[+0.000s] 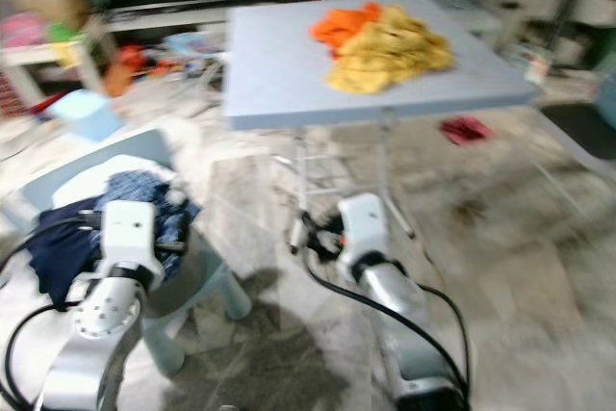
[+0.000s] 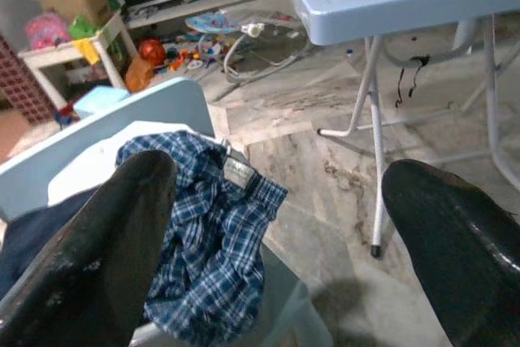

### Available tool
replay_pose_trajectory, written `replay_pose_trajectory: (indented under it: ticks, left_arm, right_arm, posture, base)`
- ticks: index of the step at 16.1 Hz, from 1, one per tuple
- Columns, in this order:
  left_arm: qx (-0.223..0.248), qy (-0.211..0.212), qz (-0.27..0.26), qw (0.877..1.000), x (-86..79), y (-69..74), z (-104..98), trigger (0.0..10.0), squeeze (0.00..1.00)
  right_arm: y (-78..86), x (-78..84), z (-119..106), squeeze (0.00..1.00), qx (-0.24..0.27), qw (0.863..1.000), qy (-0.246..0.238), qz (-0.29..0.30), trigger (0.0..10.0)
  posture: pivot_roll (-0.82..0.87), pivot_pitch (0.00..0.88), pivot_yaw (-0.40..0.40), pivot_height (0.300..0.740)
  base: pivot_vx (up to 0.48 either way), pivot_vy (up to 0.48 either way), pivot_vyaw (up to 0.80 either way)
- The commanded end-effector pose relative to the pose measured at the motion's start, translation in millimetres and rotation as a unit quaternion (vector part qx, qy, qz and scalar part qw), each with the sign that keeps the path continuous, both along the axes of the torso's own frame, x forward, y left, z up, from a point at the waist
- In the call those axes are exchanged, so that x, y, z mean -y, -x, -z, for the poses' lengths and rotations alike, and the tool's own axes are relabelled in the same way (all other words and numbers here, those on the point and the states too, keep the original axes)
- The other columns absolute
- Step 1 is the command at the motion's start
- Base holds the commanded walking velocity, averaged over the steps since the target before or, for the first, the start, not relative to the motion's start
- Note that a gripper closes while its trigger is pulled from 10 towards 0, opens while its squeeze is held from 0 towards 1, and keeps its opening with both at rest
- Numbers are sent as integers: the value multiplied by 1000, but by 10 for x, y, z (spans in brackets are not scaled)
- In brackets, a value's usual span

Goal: Hang hanger

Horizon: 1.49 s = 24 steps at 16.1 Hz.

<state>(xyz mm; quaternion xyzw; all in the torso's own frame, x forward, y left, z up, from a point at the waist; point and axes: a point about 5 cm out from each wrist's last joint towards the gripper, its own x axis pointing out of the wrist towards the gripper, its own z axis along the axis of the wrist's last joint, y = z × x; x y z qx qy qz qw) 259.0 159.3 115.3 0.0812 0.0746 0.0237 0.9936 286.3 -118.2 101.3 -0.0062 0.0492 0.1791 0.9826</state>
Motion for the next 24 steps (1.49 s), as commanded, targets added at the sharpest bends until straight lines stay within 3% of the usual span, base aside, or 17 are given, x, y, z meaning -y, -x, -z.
replay_pose_trajectory:
  ticks: [1, 3, 7, 15, 19, 24]
  left_arm:
    - [9, 1, -4, 1000, -53, -39, -64, 10000, 0]
    - [0, 40, 0, 999, -32, -30, -37, 10000, 0]
    - [-1, 57, 10, 998, -3, -29, -40, 10000, 0]
    - [-5, 66, 21, 998, 21, -41, -32, 10000, 0]
    - [-8, 68, 22, 997, 35, -39, -23, 10000, 0]
    - [-14, 70, 16, 997, 34, -31, -3, 10000, 0]
  right_arm:
    - [-12, -55, -40, 0, 7, 1000, -11, -6, 10000]
    - [11, -61, -27, 0, 9, 1000, -5, -10, 10000]
    - [19, -105, -28, 0, 12, 1000, -4, -21, 10000]
    - [3, -115, -37, 0, 15, 999, 1, -30, 10000]
    - [4, -128, -39, 0, 17, 999, 1, -34, 10000]
    - [13, -135, -22, 0, 14, 999, 5, -38, 10000]
  posture:
    - [-3, 0, -14, 740]
    - [-8, 0, -11, 740]
    - [-7, 0, -13, 740]
    - [-7, 0, -12, 740]
    - [-6, 0, -16, 740]
    - [-8, 0, -16, 740]
  base:
    - [0, 0, 0]
    - [0, 0, 0]
    - [210, 0, 400]
    - [380, 0, 96]
    - [393, 0, 797]
    - [358, 0, 0]
